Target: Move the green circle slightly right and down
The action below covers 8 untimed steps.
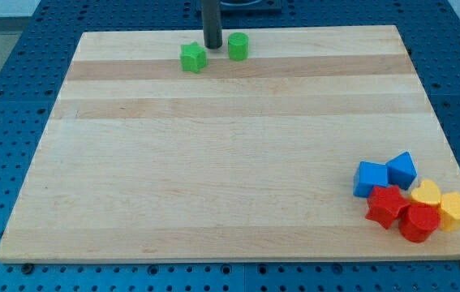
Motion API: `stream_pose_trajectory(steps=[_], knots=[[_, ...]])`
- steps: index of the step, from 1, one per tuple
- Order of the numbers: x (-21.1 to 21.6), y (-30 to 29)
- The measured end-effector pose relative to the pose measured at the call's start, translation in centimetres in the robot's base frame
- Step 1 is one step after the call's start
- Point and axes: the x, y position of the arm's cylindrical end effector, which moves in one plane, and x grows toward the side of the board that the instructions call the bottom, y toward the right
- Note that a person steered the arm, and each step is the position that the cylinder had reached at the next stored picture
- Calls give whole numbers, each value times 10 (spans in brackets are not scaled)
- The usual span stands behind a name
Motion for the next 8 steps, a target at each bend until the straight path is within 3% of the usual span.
stream_pose_trajectory(steps=[3, 5, 8], knots=[[40, 104], [81, 96], [143, 130]])
